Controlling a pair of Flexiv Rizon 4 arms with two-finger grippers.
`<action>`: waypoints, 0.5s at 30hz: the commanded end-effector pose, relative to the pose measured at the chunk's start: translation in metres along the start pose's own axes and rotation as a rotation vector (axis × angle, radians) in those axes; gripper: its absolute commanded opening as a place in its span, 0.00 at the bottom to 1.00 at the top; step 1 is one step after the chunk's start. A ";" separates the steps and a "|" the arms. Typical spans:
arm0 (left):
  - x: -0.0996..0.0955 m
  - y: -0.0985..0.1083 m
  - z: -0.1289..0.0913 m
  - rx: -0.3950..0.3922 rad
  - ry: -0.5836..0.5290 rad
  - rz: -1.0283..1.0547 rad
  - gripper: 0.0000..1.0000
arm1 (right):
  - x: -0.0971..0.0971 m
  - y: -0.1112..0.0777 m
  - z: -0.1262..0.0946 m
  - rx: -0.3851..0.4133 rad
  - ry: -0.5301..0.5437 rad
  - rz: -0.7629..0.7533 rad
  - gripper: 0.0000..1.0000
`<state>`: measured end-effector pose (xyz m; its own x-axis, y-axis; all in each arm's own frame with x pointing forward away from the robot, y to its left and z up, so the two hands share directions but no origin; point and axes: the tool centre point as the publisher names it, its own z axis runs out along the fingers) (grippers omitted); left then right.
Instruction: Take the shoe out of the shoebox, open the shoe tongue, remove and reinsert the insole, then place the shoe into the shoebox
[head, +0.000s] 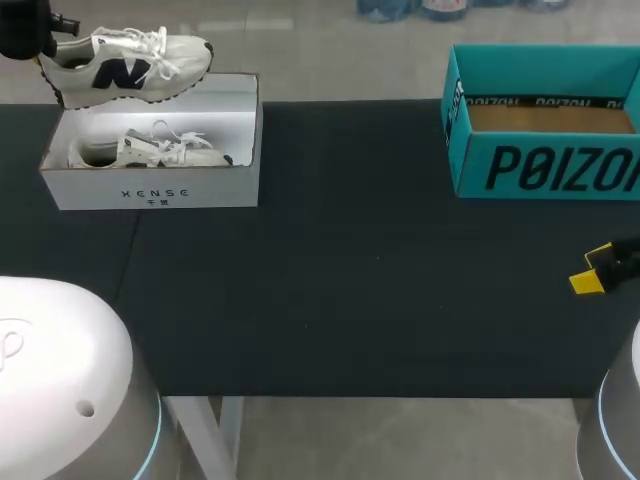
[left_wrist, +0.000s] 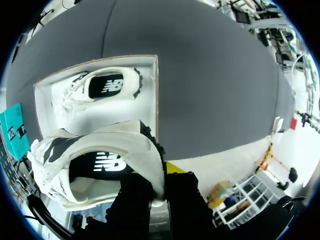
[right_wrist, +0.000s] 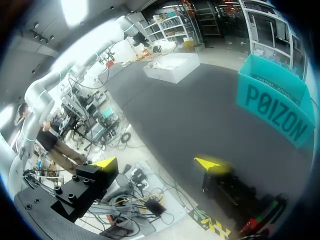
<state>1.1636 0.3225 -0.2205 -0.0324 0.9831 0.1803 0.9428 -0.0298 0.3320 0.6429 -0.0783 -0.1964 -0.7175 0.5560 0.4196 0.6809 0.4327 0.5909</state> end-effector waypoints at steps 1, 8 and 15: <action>-0.008 0.005 0.022 0.018 0.010 0.018 0.00 | 0.009 -0.008 -0.004 -0.012 -0.041 0.000 1.00; -0.017 0.003 0.052 0.028 0.025 0.041 0.00 | 0.009 -0.008 -0.004 -0.012 -0.041 0.000 1.00; -0.024 0.019 0.075 0.045 0.023 0.020 0.00 | 0.009 -0.008 -0.004 -0.012 -0.041 0.000 1.00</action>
<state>1.1869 0.3123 -0.2814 -0.0182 0.9778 0.2087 0.9523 -0.0467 0.3017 0.6429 -0.0783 -0.1964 -0.7175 0.5560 0.4196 0.6809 0.4327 0.5909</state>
